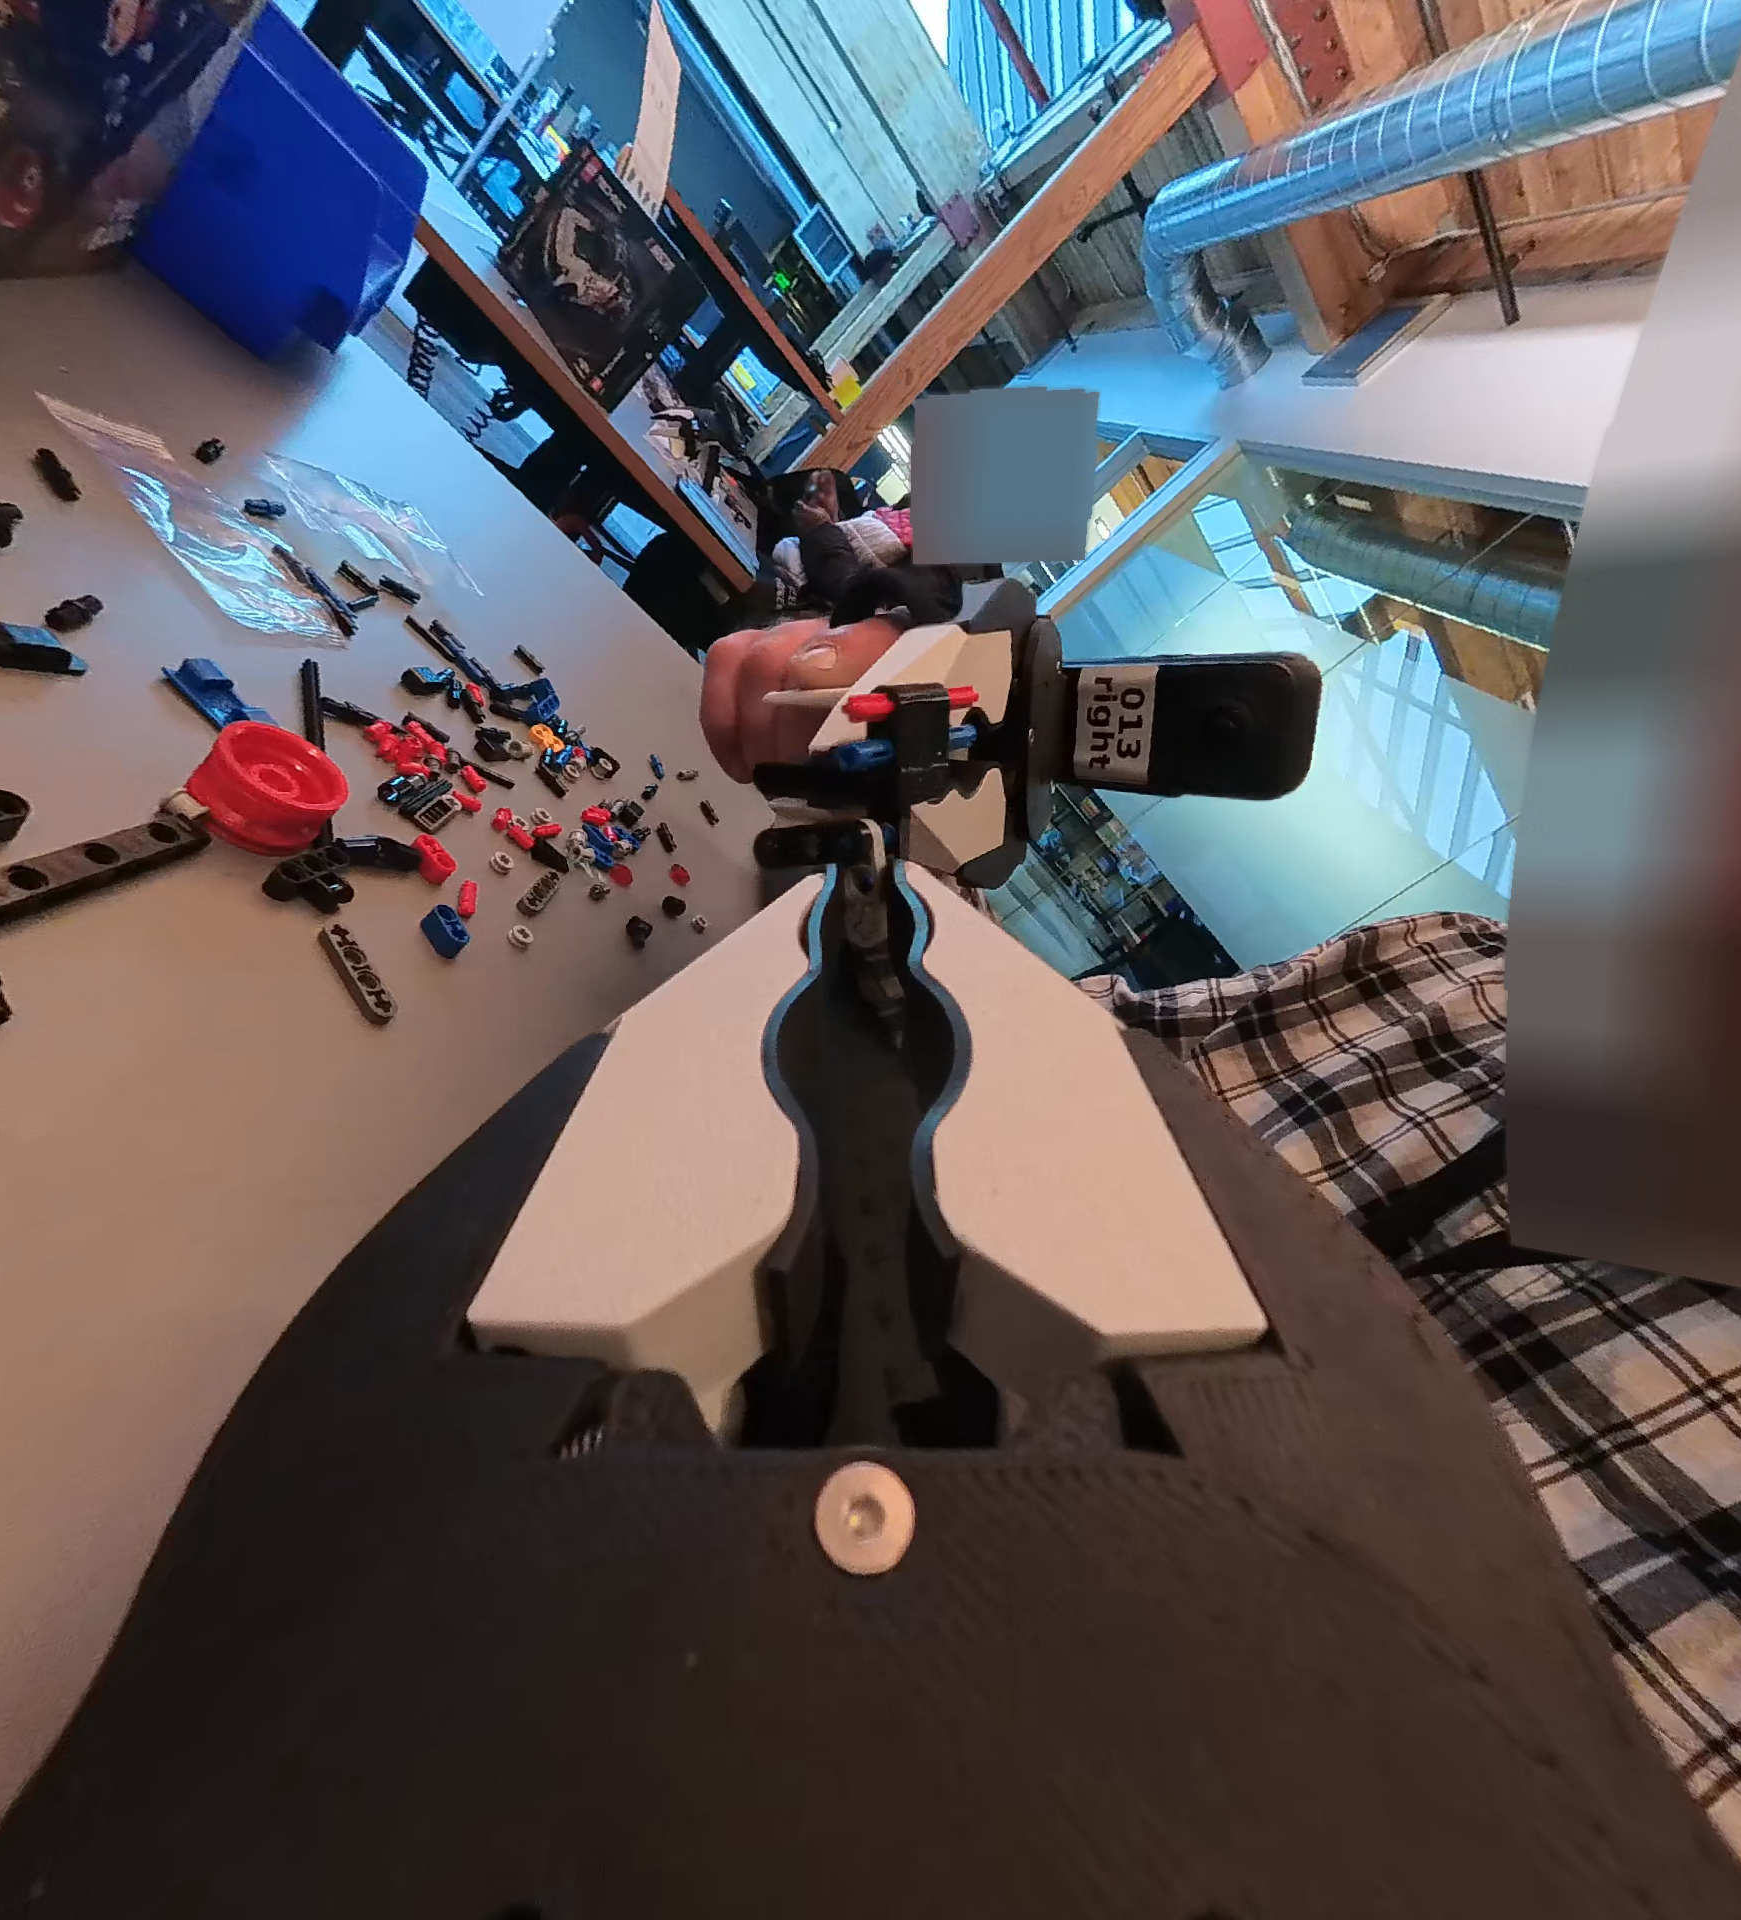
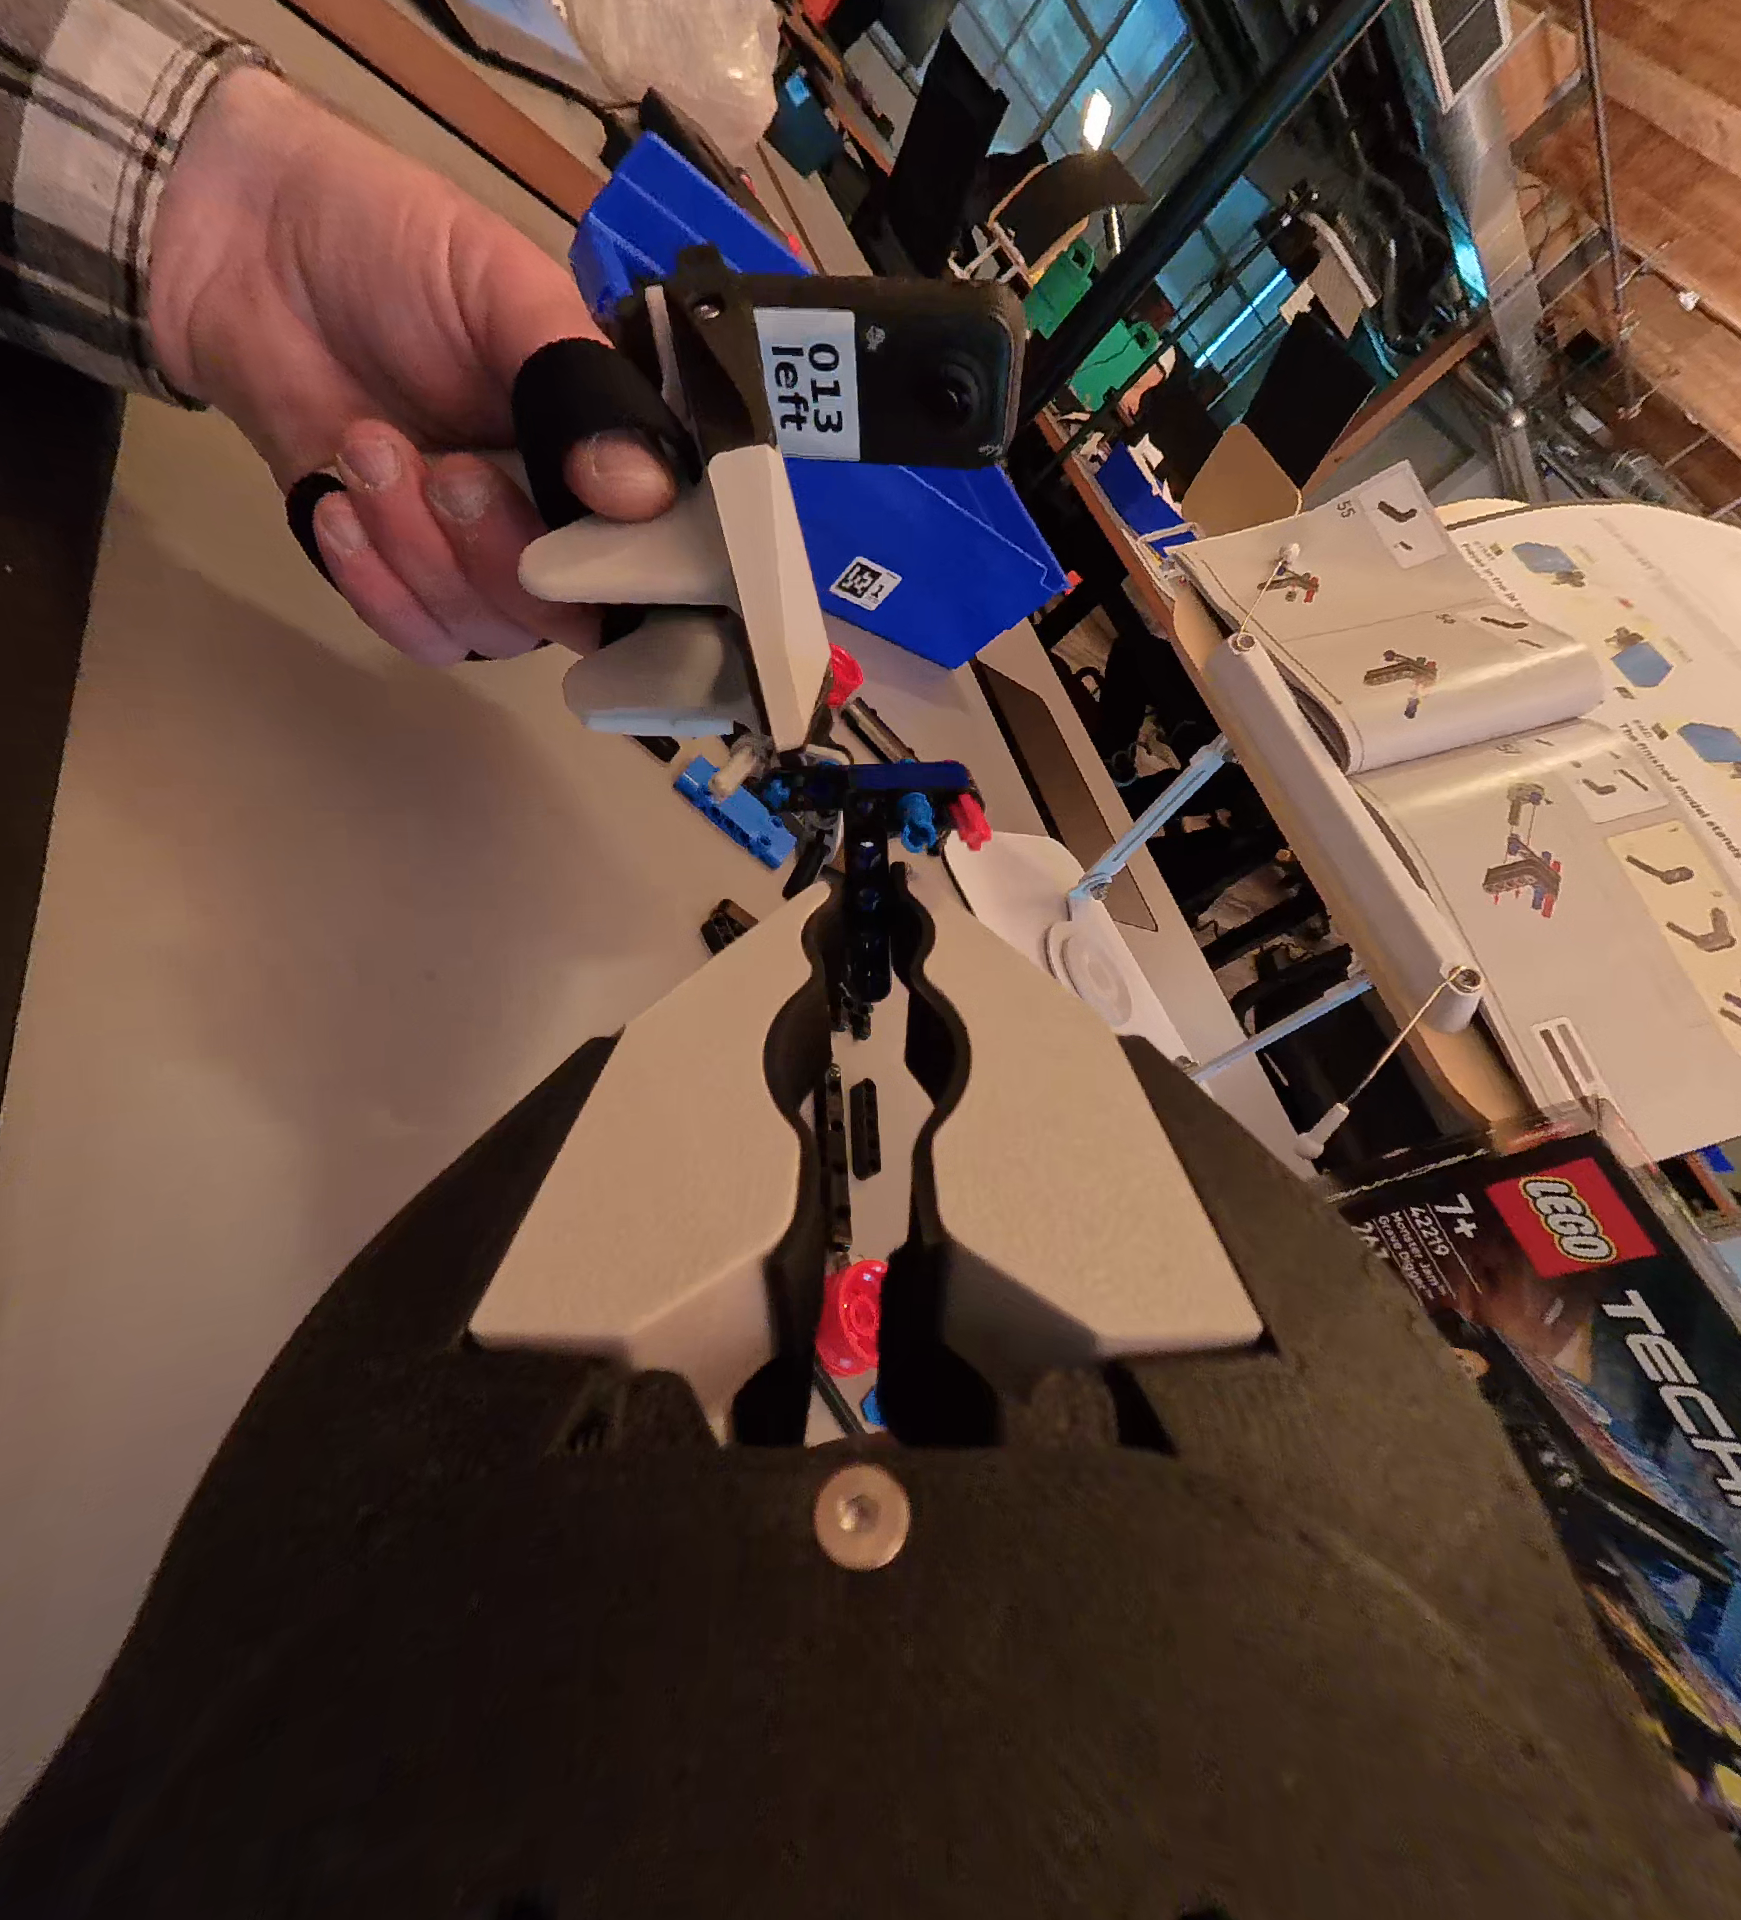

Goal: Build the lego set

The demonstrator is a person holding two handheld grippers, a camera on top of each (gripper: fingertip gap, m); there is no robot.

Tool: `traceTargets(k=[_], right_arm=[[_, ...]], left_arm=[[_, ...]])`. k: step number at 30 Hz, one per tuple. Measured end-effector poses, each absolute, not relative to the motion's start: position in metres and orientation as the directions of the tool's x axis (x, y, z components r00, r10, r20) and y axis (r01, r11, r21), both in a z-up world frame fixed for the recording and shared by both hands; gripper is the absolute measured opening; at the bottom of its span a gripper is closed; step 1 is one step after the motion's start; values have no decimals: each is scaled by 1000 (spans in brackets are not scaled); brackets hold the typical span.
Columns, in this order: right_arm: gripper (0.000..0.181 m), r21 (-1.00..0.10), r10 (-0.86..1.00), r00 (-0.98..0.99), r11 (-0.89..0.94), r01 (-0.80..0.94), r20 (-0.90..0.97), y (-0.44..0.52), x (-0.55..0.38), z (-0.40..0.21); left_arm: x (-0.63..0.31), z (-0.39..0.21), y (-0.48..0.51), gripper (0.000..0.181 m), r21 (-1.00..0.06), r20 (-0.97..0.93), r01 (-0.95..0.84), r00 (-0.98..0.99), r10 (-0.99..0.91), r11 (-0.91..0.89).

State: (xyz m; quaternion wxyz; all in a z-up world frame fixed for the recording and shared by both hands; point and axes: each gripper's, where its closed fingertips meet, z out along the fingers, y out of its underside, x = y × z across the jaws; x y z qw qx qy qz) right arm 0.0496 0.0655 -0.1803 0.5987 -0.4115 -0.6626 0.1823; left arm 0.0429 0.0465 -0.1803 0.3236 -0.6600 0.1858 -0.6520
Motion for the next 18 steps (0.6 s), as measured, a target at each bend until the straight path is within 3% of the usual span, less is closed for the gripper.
traceTargets(k=[18], right_arm=[[5, -739, 753, 133, 567, 365, 644, 75, 48, -178]], left_arm=[[42, -174, 54, 6, -667, 733, 268, 71, -676, -695]])
